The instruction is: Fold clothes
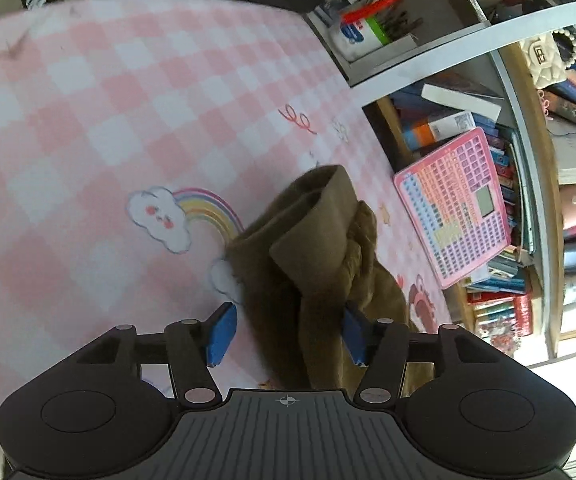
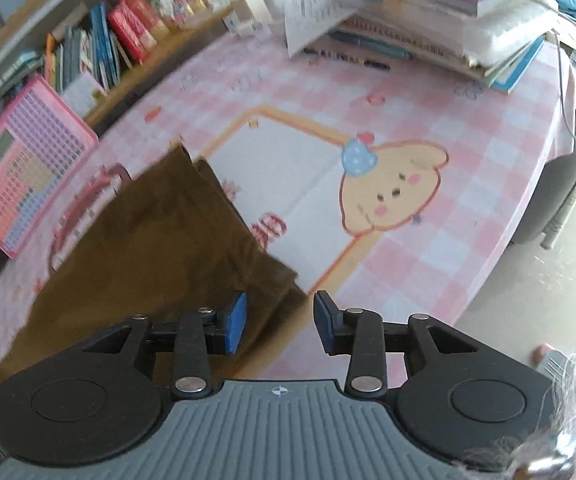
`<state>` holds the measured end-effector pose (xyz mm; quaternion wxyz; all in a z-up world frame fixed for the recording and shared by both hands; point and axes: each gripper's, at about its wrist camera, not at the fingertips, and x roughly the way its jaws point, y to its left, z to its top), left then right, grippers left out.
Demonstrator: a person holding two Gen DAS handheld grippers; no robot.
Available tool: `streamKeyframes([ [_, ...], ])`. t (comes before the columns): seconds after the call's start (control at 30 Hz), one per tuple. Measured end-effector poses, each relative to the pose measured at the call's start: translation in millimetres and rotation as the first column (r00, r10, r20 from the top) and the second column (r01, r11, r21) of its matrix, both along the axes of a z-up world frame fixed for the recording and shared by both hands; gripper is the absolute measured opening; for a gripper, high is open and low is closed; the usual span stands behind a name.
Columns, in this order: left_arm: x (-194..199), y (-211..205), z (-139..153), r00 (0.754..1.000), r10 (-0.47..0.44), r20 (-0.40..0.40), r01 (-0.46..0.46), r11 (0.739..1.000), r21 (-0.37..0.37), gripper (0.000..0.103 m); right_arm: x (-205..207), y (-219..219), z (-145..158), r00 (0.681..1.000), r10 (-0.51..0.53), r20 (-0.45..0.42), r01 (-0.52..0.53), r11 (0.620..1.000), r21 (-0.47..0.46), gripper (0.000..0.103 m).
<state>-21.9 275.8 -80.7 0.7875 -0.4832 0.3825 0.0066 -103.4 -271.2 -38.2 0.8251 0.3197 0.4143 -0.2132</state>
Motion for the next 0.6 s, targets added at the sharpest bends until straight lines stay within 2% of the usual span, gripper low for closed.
streamKeyframes([
  [0.13, 9.6, -7.6, -2.8, 0.999, 0.029, -0.021, -0.029, 1.000, -0.012, 0.052, 9.4, 4.9, -8.9, 1.000, 0.021, -0.015, -0.021, 1.000, -0.013, 0.035],
  [0.17, 12.1, -9.2, -2.5, 0.999, 0.038, -0.028, -0.039, 0.999, -0.015, 0.052, 13.7, 6.2, -10.0, 0.999, 0.031, -0.015, -0.031, 0.999, -0.026, 0.030],
  [0.2, 15.3, -10.9, -2.0, 0.998, 0.047, -0.042, -0.048, 0.999, -0.013, 0.044, 18.7, 6.7, -11.0, 0.999, 0.044, -0.013, -0.044, 0.999, -0.026, 0.019],
  [0.23, 20.3, -13.0, -2.1, 0.997, 0.052, -0.060, -0.053, 0.998, -0.013, 0.023, 23.7, 6.9, -11.9, 0.998, 0.058, -0.011, -0.058, 0.998, -0.023, 0.013],
  [0.27, 25.0, -14.2, -2.9, 0.997, 0.044, -0.065, -0.045, 0.999, -0.020, 0.014, 29.8, 6.1, -10.7, 0.998, 0.068, 0.001, -0.068, 0.997, -0.021, 0.011],
  [0.3, 28.5, -15.5, -0.6, 0.999, 0.025, -0.042, -0.026, 0.999, -0.020, 0.011, 36.2, 5.2, -9.1, 0.997, 0.078, 0.014, -0.077, 0.997, -0.020, 0.010],
  [0.37, 27.2, -18.9, 19.5, 0.997, -0.026, 0.077, 0.023, 0.999, 0.029, 0.008, 46.4, 4.0, -1.3, 0.993, 0.094, 0.065, -0.093, 0.995, -0.020, 0.009],
  [0.47, 18.8, -21.7, 52.0, 0.961, -0.105, 0.255, 0.077, 0.990, 0.118, 0.008, 47.7, 4.2, 23.9, 0.965, 0.134, 0.227, -0.135, 0.991, -0.013, 0.009],
  [0.53, 15.4, -13.0, 42.6, 0.970, -0.079, 0.228, 0.055, 0.993, 0.108, 0.008, 51.7, 6.2, 20.7, 0.968, 0.147, 0.204, -0.145, 0.989, -0.024, 0.009],
  [0.6, 17.8, -4.5, 18.7, 0.990, -0.046, 0.132, 0.034, 0.995, 0.093, 0.008, 57.7, 8.4, 10.1, 0.977, 0.159, 0.143, -0.155, 0.987, -0.033, 0.009],
])
